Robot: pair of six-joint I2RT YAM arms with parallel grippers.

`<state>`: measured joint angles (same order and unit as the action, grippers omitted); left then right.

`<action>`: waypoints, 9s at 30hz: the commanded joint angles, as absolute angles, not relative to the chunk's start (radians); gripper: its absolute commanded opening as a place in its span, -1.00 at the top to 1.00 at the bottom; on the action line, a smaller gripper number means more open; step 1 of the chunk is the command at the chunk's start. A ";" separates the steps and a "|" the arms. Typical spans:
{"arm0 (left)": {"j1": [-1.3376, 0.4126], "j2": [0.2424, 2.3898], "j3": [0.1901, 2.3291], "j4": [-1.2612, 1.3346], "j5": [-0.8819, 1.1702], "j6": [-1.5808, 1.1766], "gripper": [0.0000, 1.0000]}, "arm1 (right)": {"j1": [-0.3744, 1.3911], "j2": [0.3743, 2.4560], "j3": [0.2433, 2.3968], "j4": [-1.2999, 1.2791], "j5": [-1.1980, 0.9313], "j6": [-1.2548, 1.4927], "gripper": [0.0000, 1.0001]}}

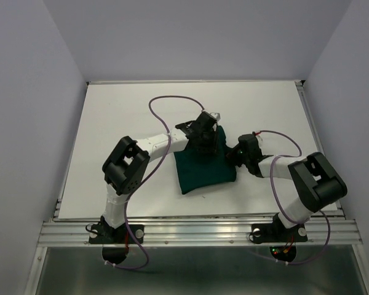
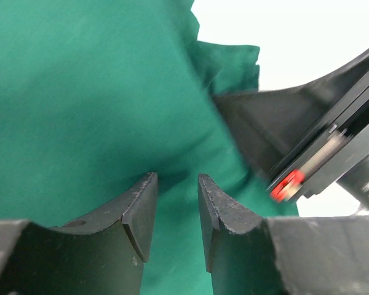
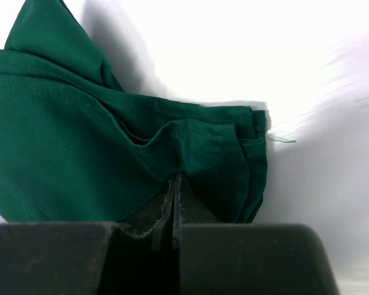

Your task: Prepare the surgical pack

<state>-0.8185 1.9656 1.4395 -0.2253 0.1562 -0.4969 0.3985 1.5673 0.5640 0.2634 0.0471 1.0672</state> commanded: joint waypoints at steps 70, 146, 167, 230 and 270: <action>-0.632 1.612 0.939 -0.198 -0.008 -0.609 1.00 | 0.572 1.433 0.603 -0.041 0.211 1.028 0.69; -0.525 1.442 0.890 -0.075 0.153 -0.502 1.00 | 0.434 1.324 0.707 -0.066 -0.118 0.795 0.71; -0.525 1.483 1.017 -0.208 0.060 -0.462 0.56 | 0.492 1.531 0.609 0.097 -0.060 0.897 0.92; -0.611 1.425 1.161 -0.290 0.090 -0.477 -0.29 | 0.472 0.933 0.623 0.049 -0.031 1.005 0.99; -0.807 1.655 1.380 -0.382 0.101 -0.407 -0.19 | 0.472 0.945 0.181 -0.034 0.089 1.065 0.99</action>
<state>-0.7292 1.6028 1.2678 -0.3286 0.1268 -0.4599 0.4767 0.9073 0.2115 -0.0383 0.0860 1.0565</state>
